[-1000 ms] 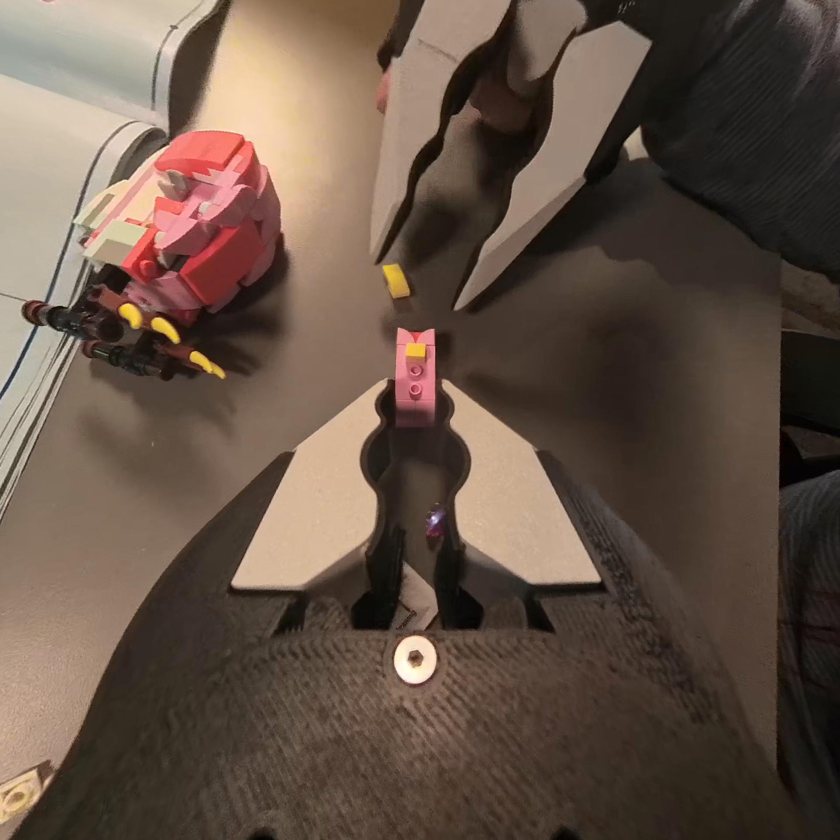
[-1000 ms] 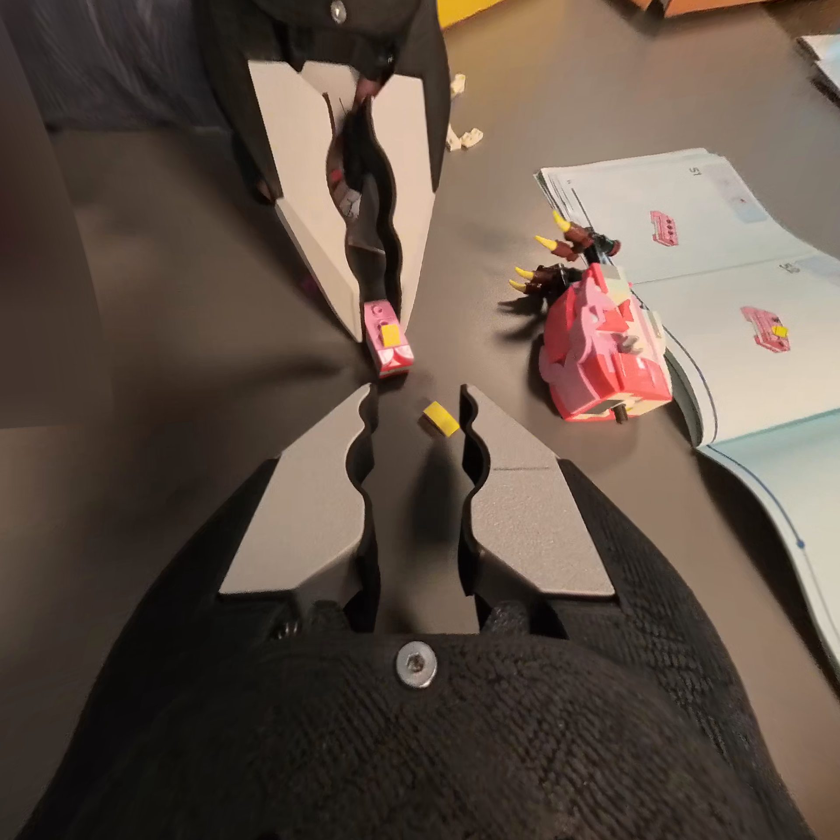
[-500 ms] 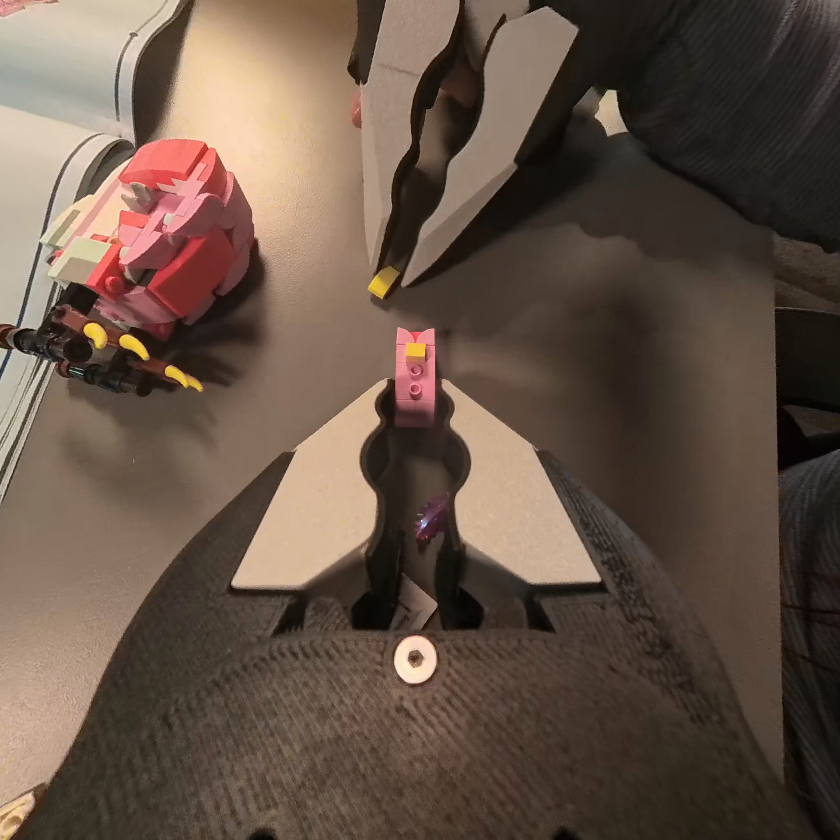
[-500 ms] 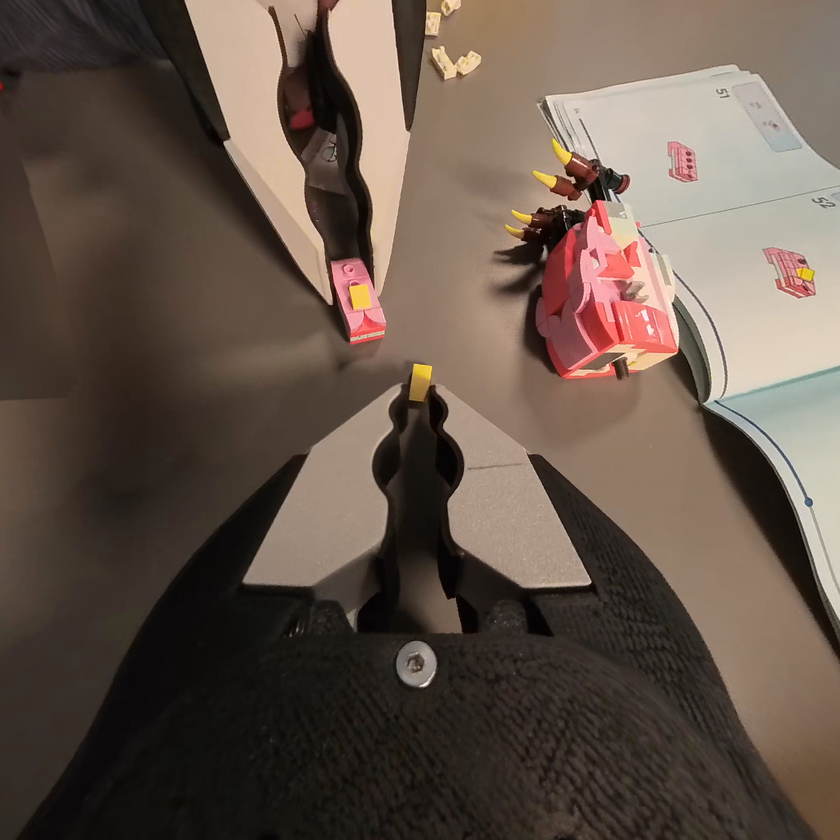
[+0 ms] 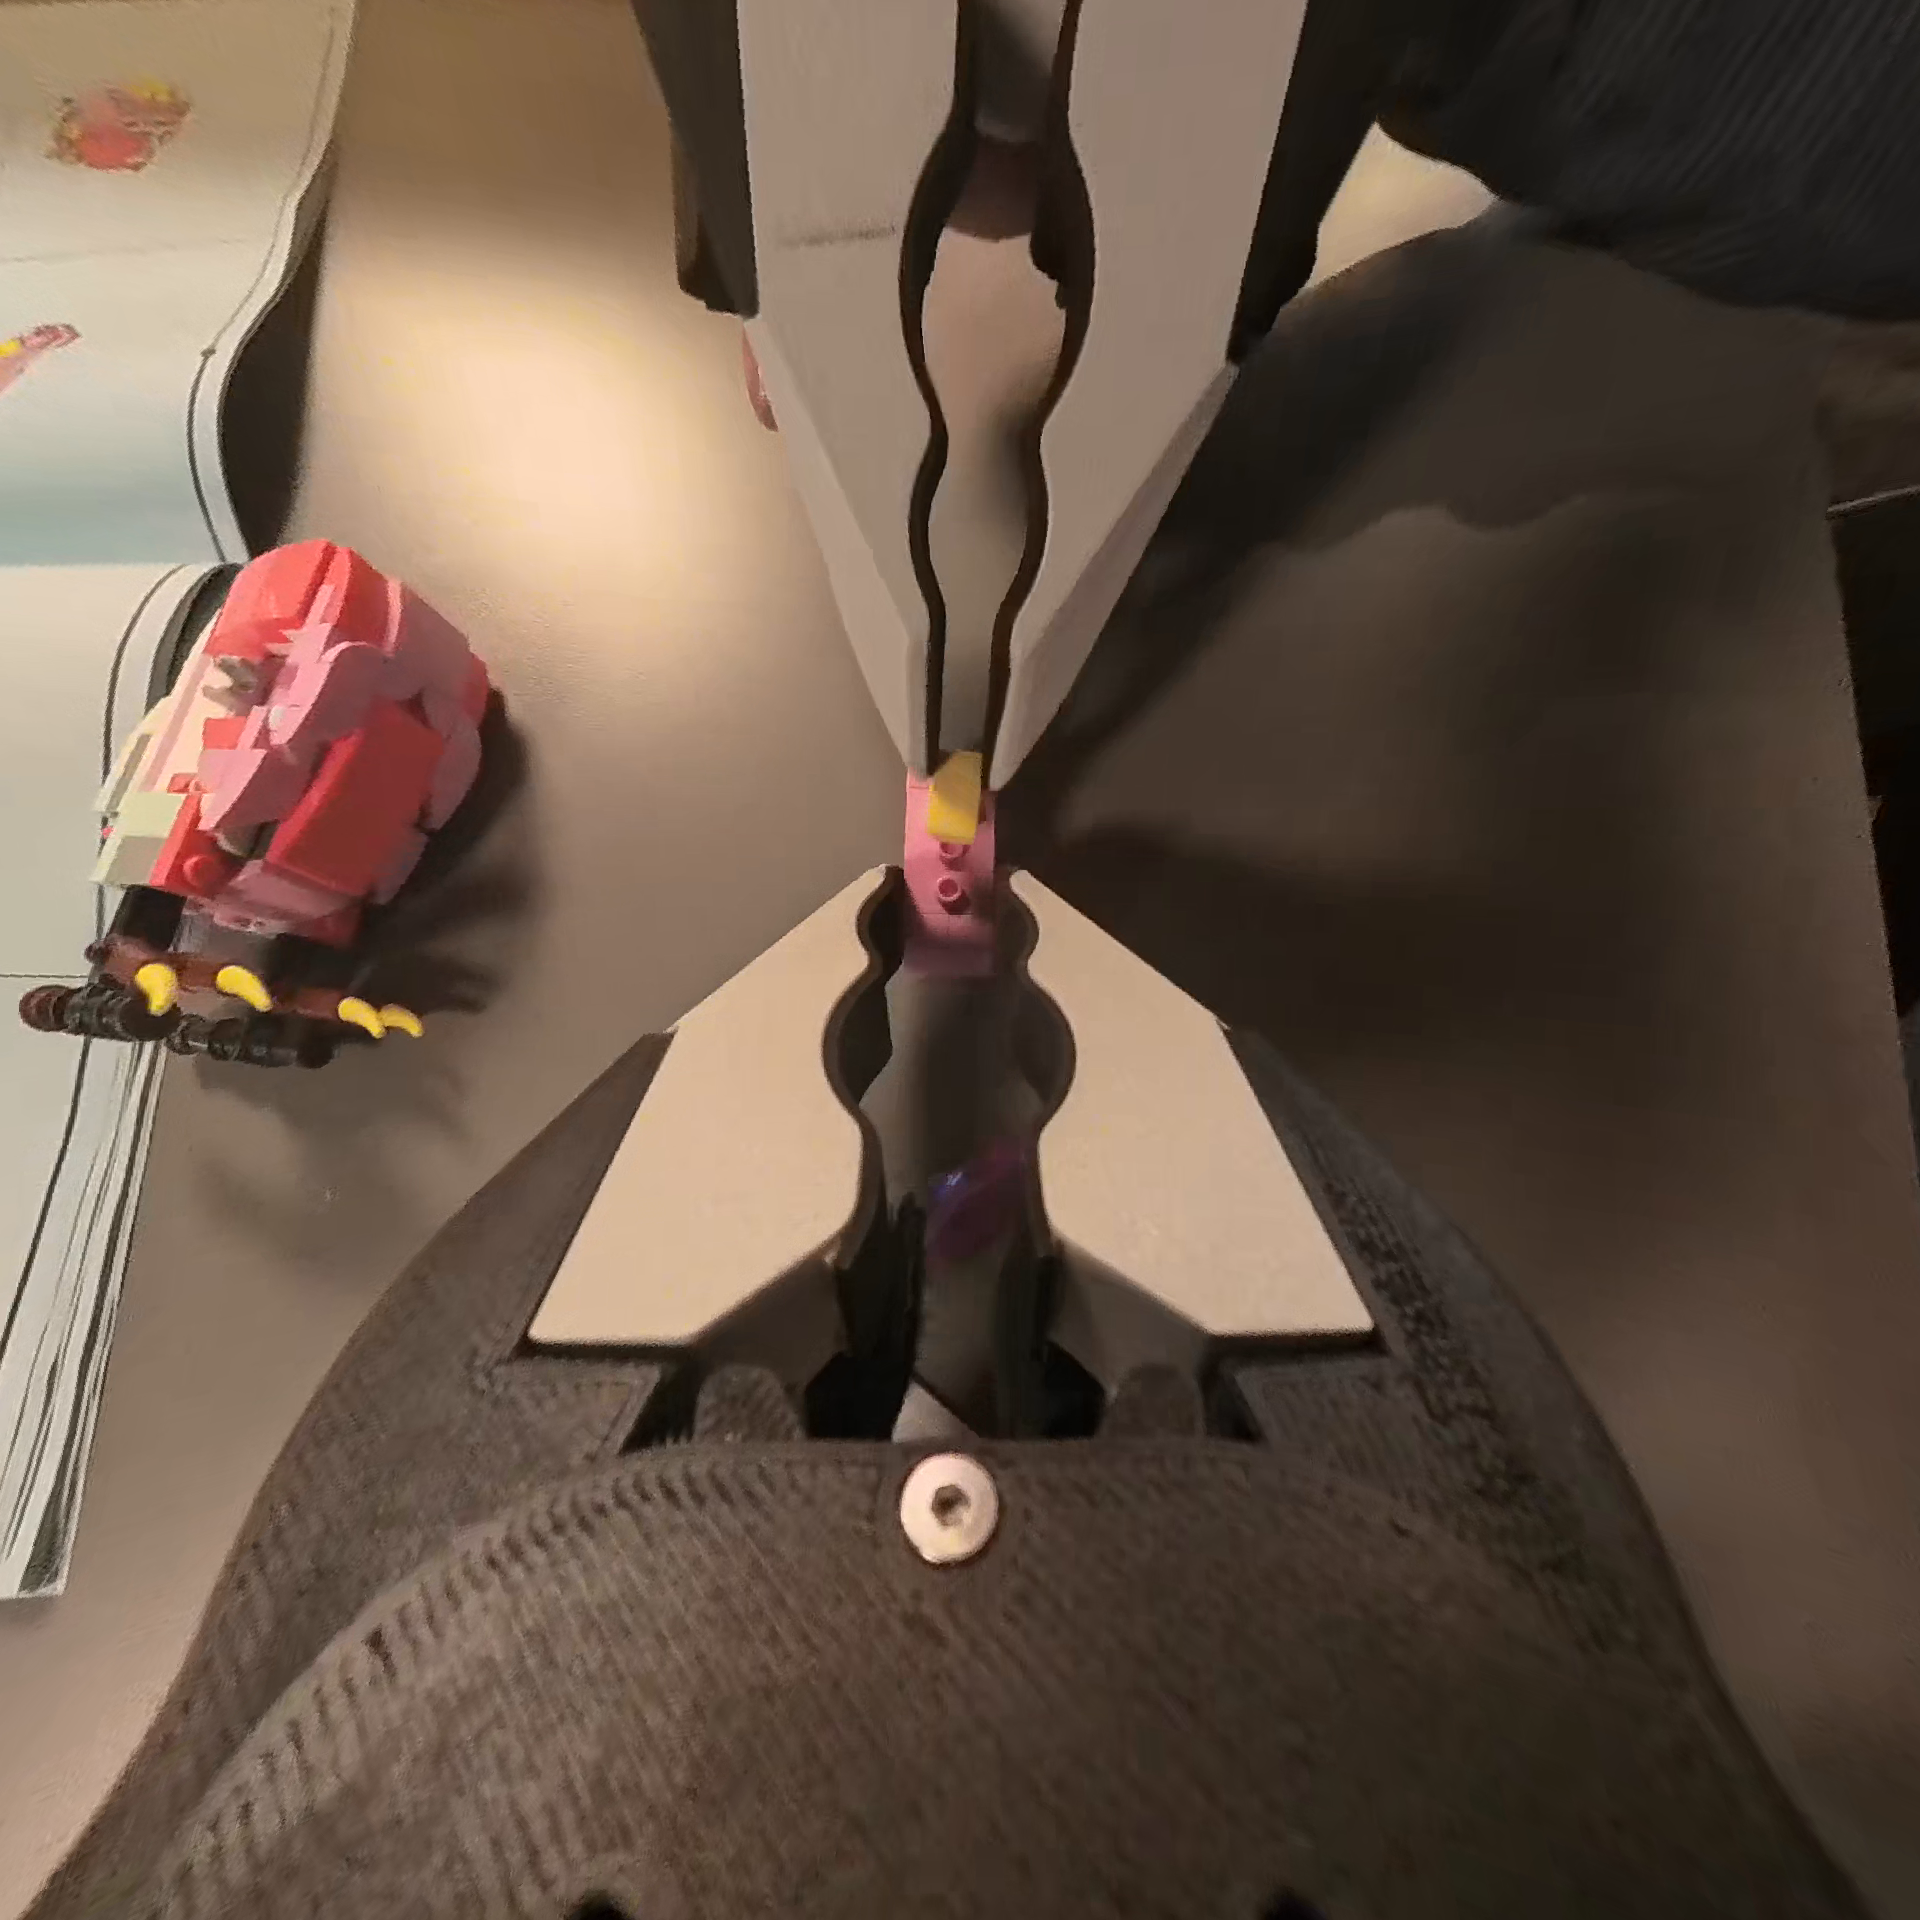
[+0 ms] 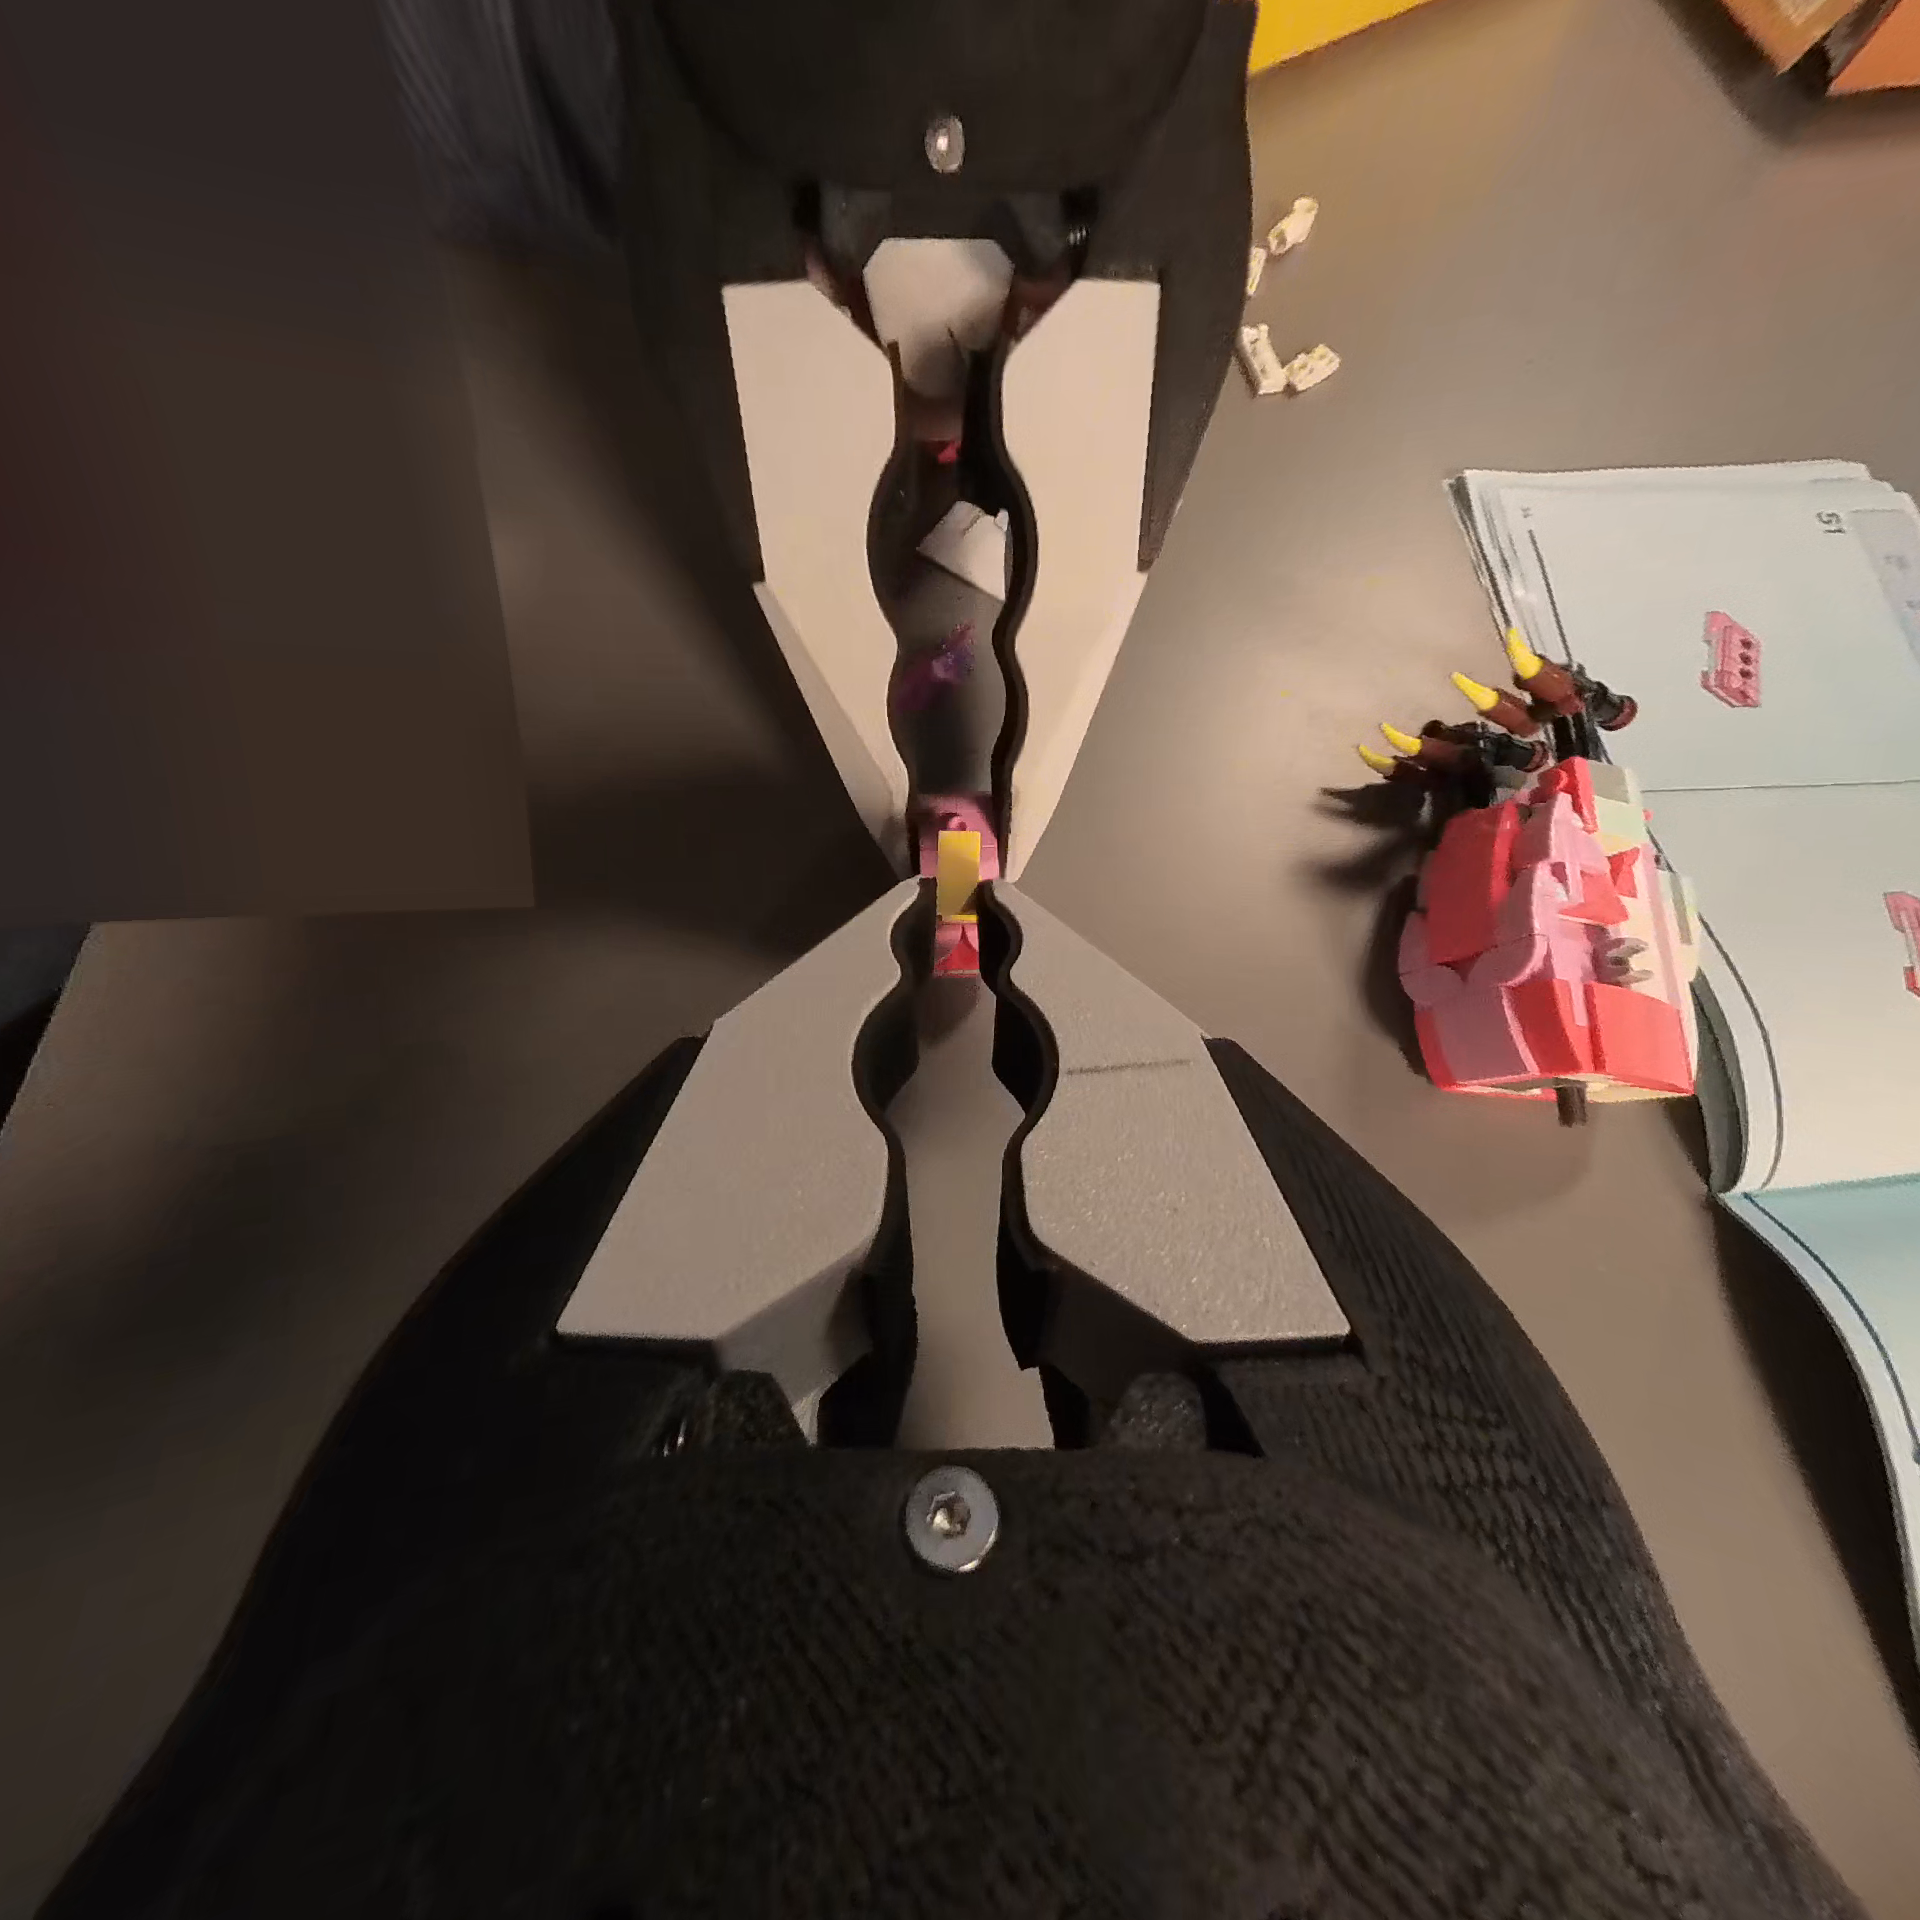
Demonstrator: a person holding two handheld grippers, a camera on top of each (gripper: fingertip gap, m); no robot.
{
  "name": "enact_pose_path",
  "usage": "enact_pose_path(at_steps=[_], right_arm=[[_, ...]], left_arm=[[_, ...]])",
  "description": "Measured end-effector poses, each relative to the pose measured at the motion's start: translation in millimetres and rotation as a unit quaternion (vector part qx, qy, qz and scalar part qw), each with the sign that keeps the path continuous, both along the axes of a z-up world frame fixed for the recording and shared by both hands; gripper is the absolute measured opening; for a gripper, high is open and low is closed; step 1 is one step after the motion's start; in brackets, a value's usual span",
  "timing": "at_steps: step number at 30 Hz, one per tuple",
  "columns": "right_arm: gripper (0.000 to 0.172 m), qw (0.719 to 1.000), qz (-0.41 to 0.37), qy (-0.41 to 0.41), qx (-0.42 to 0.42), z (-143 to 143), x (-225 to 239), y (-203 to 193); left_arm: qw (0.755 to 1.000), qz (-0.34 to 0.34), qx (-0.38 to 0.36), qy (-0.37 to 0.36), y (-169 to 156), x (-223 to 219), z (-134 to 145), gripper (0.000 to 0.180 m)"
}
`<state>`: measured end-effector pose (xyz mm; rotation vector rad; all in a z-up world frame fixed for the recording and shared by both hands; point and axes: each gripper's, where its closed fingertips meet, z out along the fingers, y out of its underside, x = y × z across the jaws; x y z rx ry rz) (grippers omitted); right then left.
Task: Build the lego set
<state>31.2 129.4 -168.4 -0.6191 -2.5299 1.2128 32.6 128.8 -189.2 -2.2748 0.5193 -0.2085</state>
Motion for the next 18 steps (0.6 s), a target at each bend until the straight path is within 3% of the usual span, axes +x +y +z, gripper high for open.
enact_pose_path(at_steps=[18], right_arm=[[0.007,1.000,0.002,-0.013,0.011,-6.2,2.0,-2.6]], left_arm=[[1.000,-0.010,0.001,-0.008,0.4,6.0,-0.2,0.016]])
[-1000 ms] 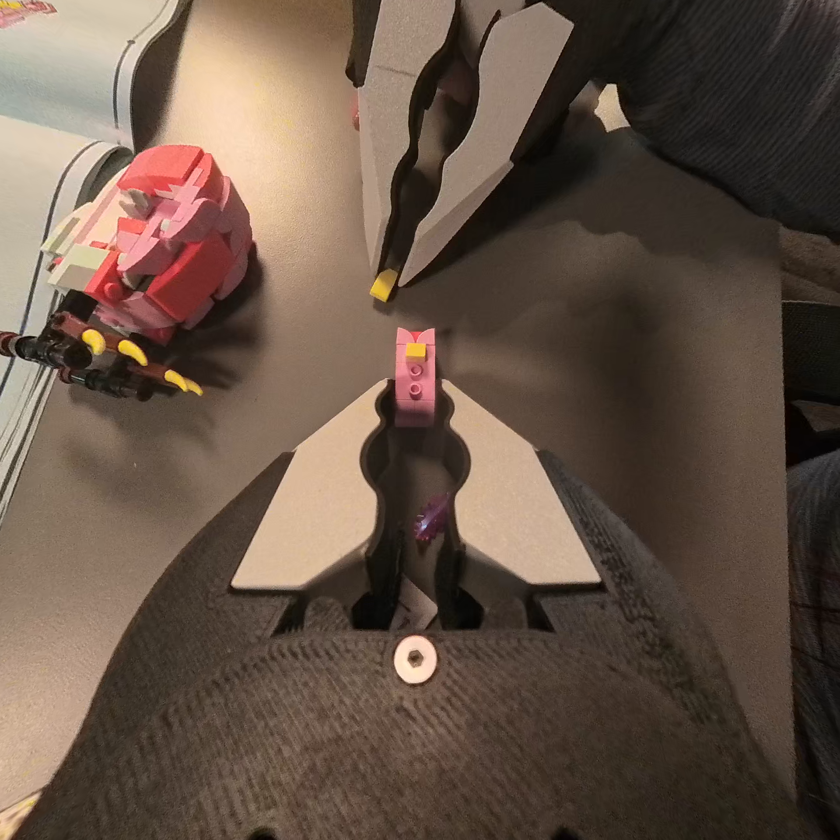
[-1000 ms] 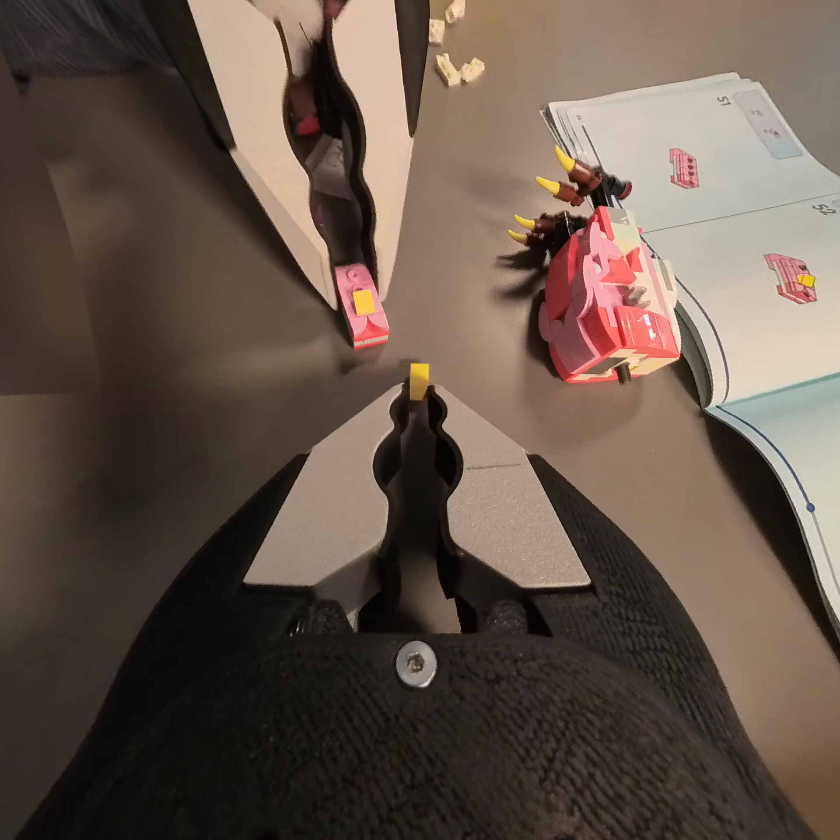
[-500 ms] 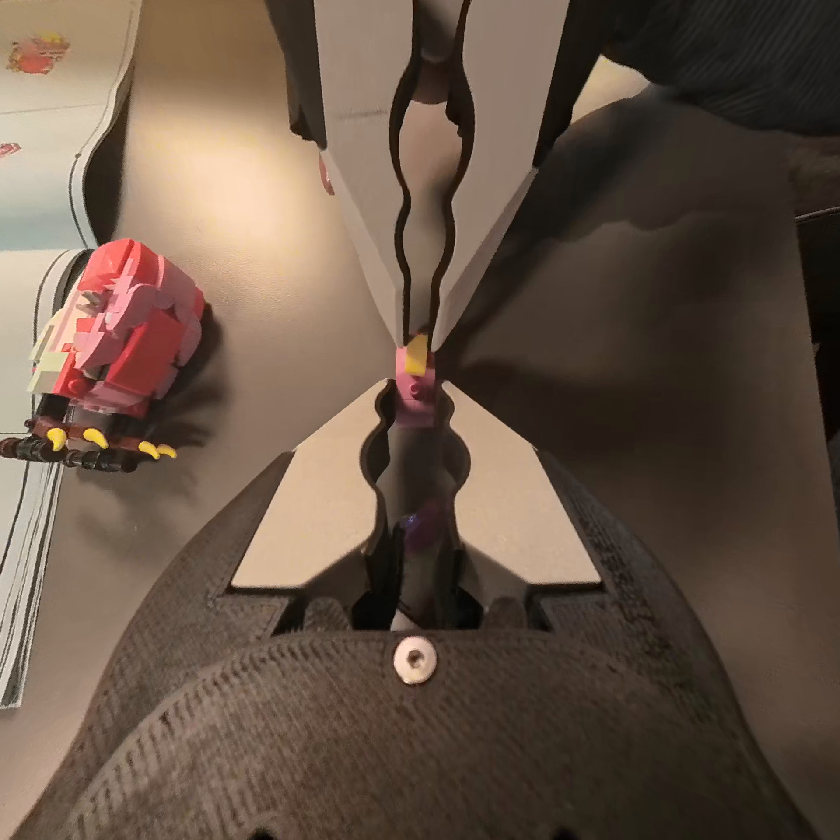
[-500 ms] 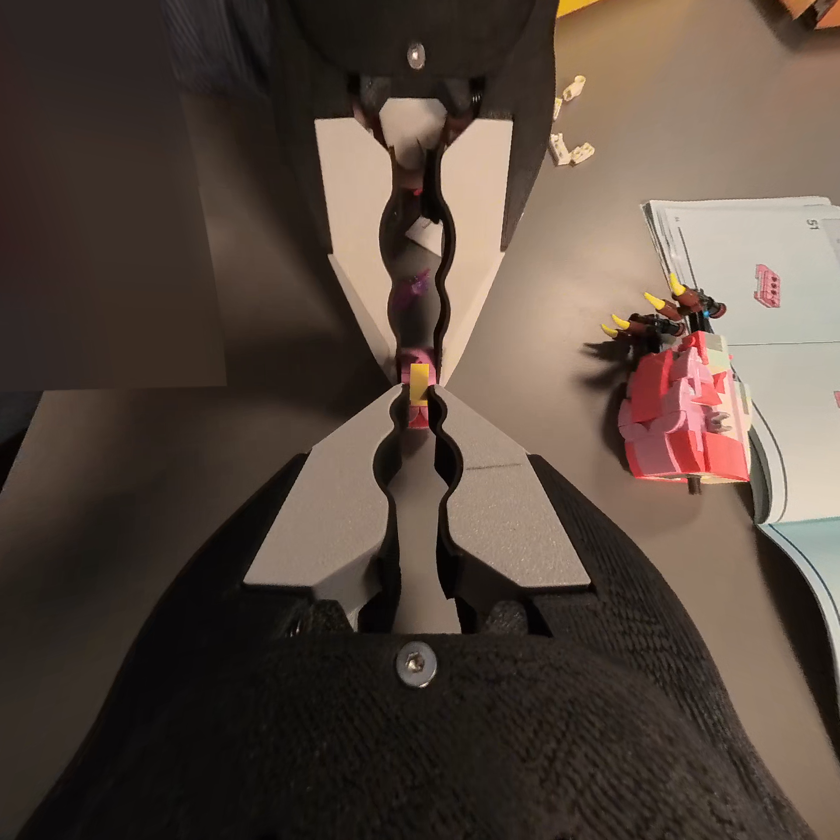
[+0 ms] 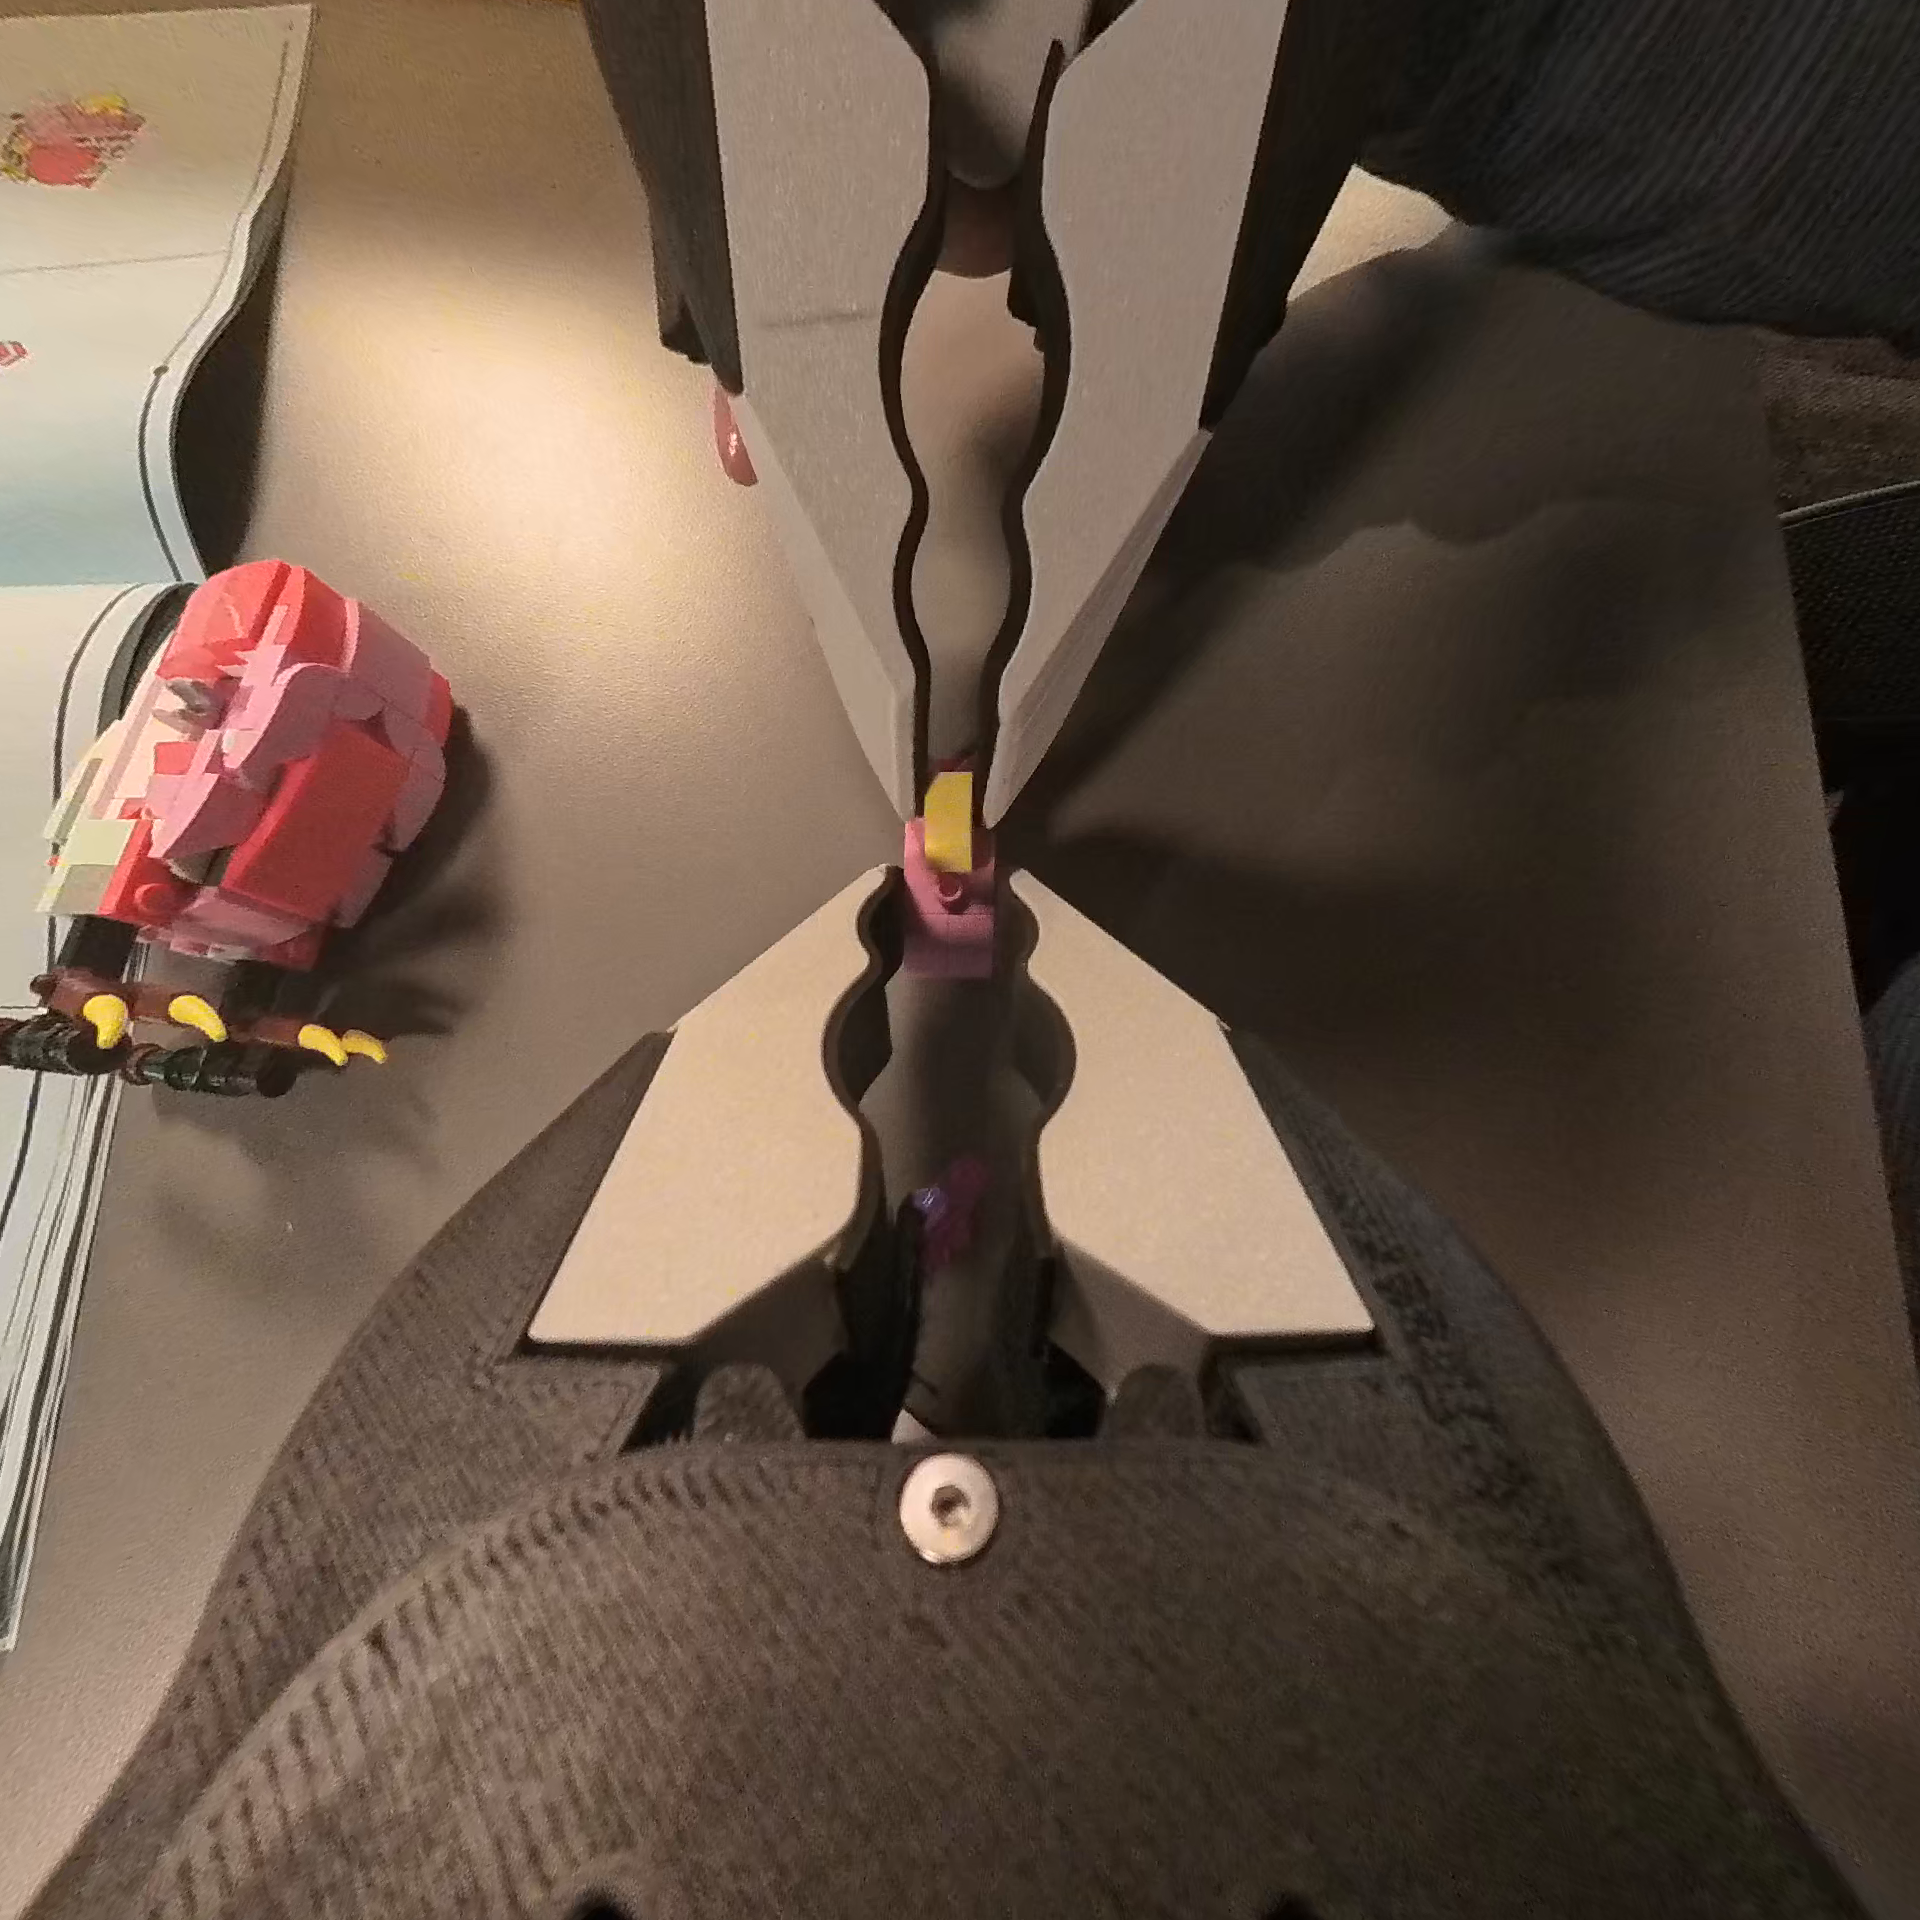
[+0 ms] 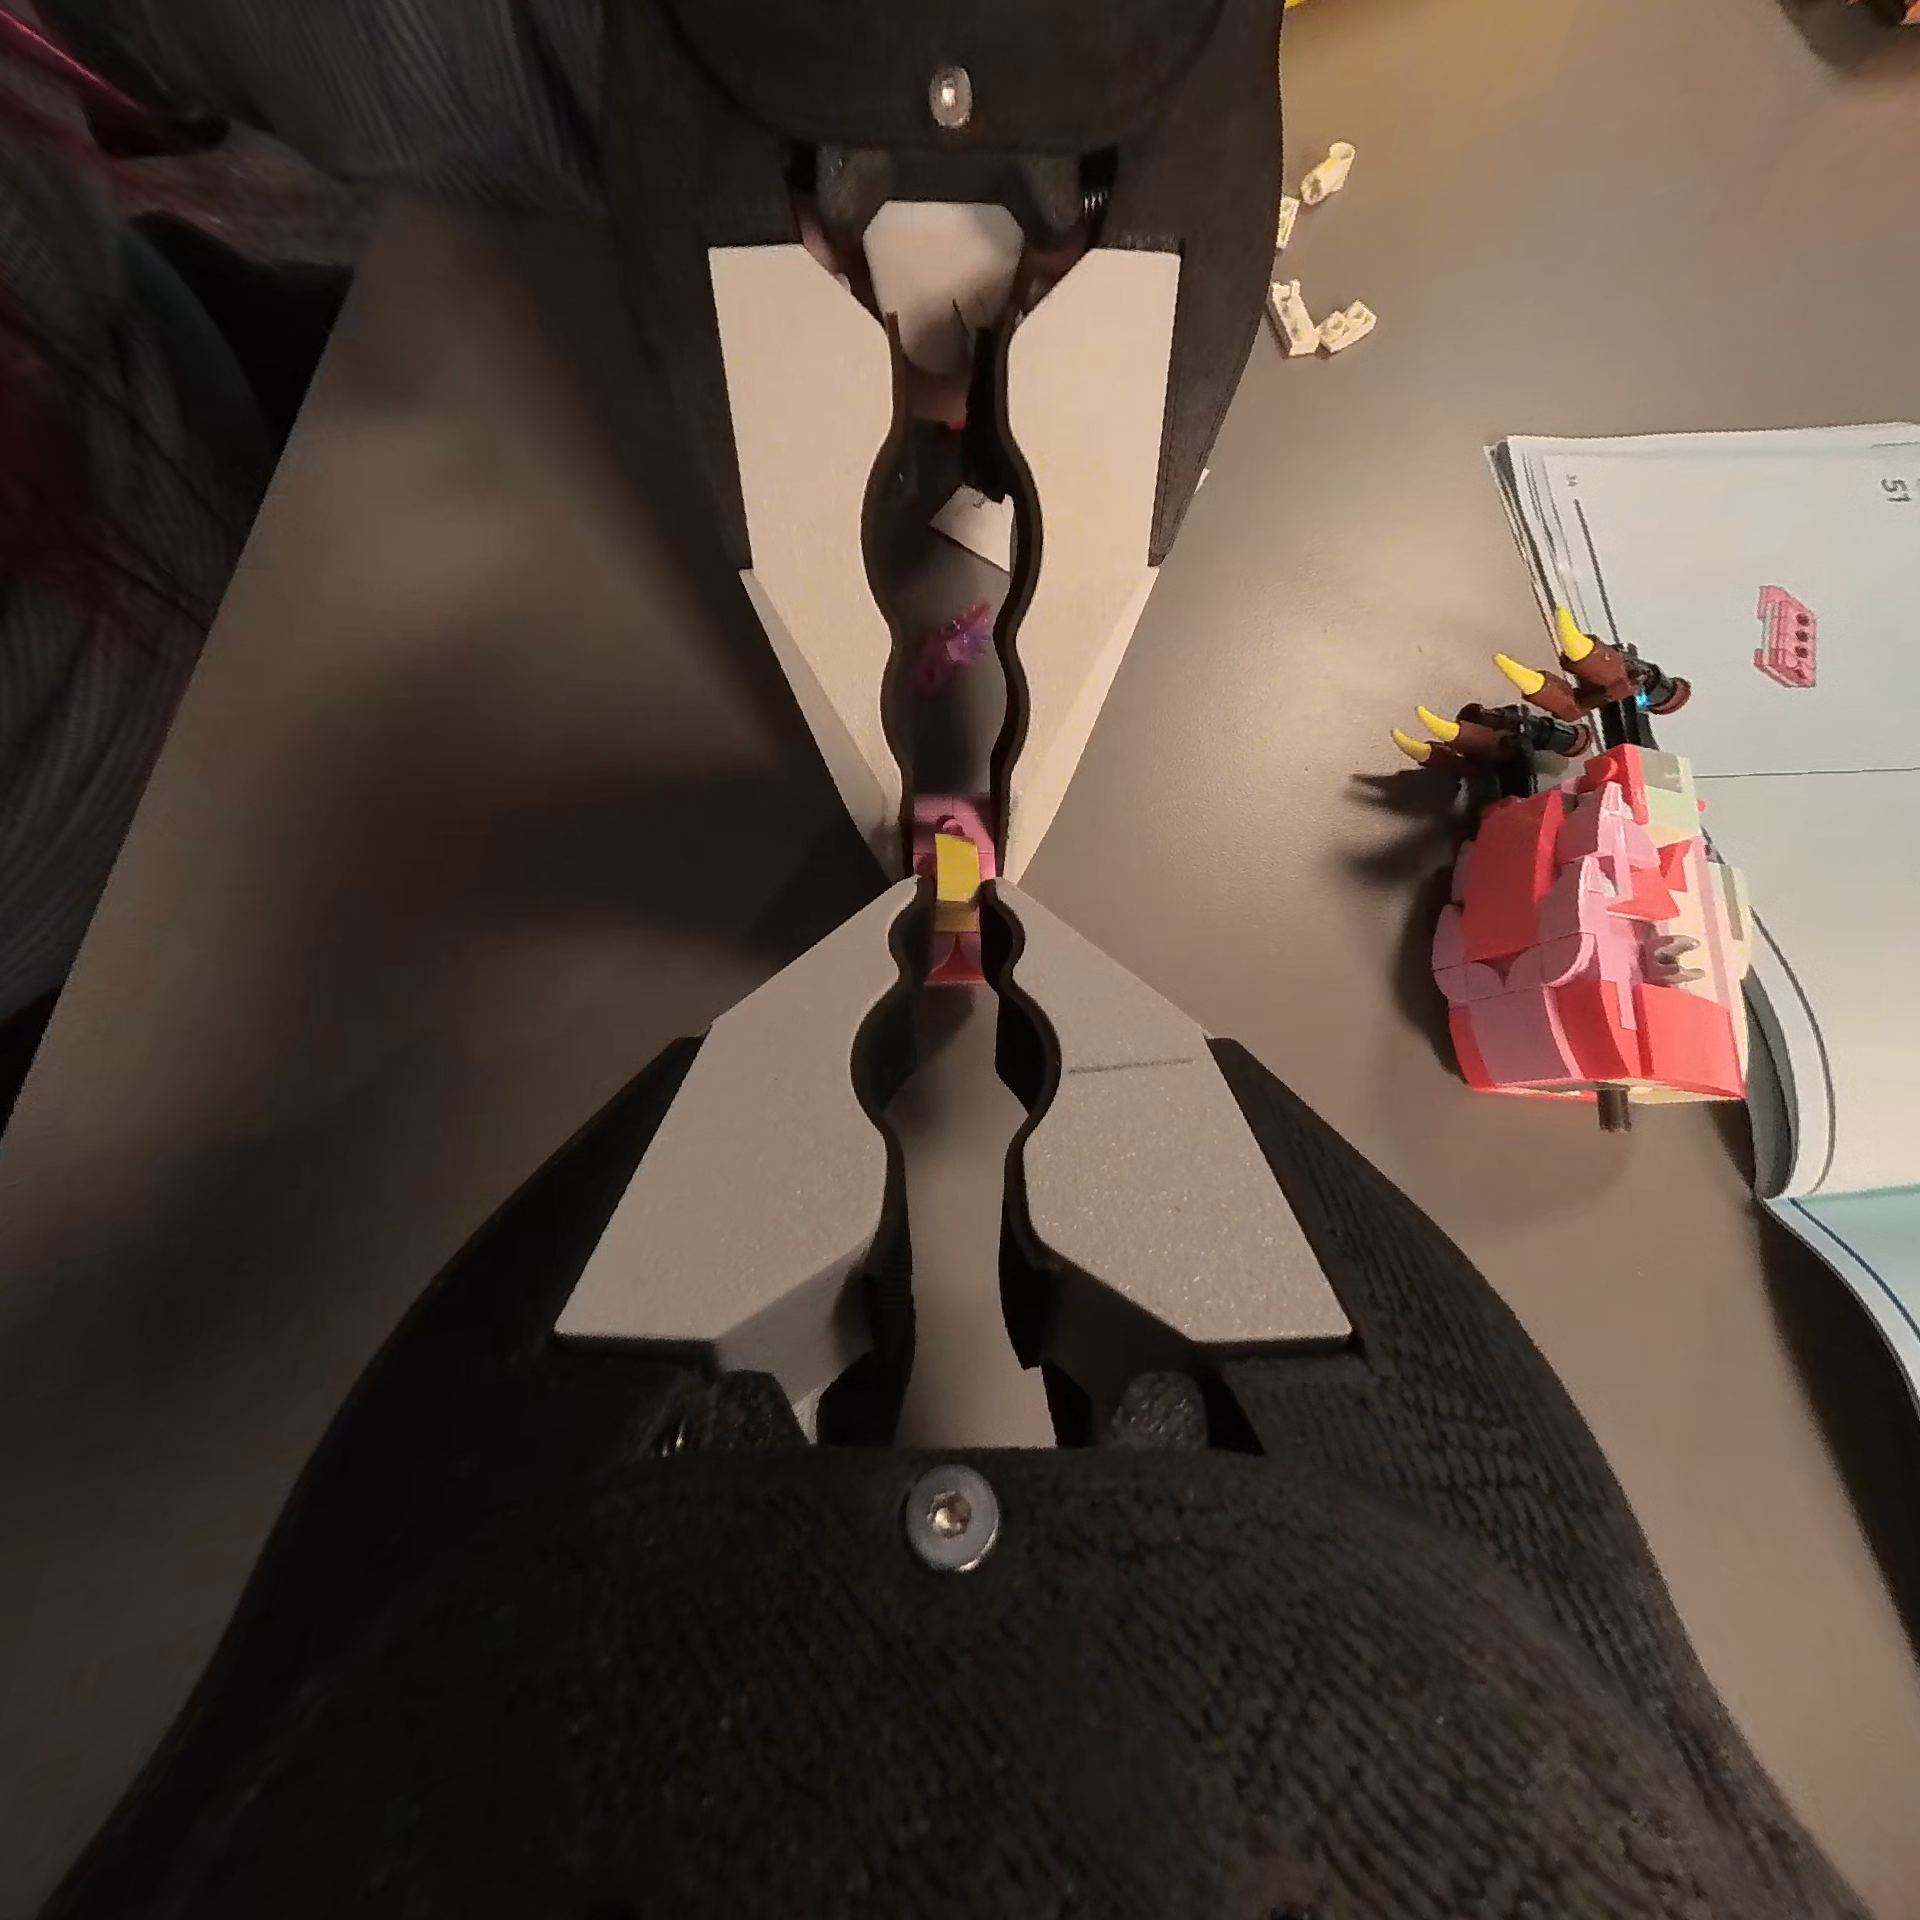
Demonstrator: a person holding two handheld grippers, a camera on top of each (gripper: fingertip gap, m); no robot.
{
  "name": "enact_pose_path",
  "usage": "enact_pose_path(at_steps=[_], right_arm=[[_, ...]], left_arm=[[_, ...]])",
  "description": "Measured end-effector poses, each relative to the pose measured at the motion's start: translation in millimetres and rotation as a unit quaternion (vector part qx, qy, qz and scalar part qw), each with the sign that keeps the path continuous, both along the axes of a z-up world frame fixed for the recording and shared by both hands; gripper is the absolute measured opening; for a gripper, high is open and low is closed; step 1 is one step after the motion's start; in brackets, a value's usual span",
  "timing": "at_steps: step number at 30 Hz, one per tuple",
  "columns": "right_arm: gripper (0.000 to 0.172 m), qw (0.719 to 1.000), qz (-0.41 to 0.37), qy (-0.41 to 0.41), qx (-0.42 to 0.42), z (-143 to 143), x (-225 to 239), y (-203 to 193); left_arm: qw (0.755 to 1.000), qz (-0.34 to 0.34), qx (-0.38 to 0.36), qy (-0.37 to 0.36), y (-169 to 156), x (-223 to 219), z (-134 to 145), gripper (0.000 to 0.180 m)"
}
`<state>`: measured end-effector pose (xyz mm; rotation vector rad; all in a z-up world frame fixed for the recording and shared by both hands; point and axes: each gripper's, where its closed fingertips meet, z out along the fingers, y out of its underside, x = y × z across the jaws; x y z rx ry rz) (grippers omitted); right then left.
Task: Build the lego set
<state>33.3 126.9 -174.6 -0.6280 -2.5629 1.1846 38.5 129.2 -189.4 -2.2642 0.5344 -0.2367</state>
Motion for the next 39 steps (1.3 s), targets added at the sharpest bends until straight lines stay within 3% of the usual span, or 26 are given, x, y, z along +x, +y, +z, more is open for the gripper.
enact_pose_path(at_steps=[11,17,20,23,27,31,39], right_arm=[[0.019,1.000,-0.020,0.016,-0.014,7,-5,9],[0.029,0.988,-0.099,0.107,-0.044,32,-30,39],[0.031,0.955,-0.183,0.226,-0.055,62,-53,69],[0.032,0.890,-0.285,0.350,-0.062,97,-62,108],[0.032,0.827,-0.366,0.420,-0.082,122,-56,144],[0.031,0.805,-0.390,0.434,-0.110,132,-50,155],[0.031,0.806,-0.393,0.429,-0.112,131,-51,155]], left_arm=[[1.000,0.008,-0.004,-0.002,0,-3,-2,0.016],[0.999,0.043,0.001,-0.034,3,-13,4,0.016],[0.996,0.058,0.008,-0.063,4,-17,10,0.016],[0.995,0.063,0.014,-0.071,4,-20,13,0.016],[0.995,0.066,0.016,-0.067,5,-21,13,0.016],[0.995,0.068,0.016,-0.068,5,-22,13,0.016],[0.995,0.073,0.015,-0.070,5,-24,13,0.016]])
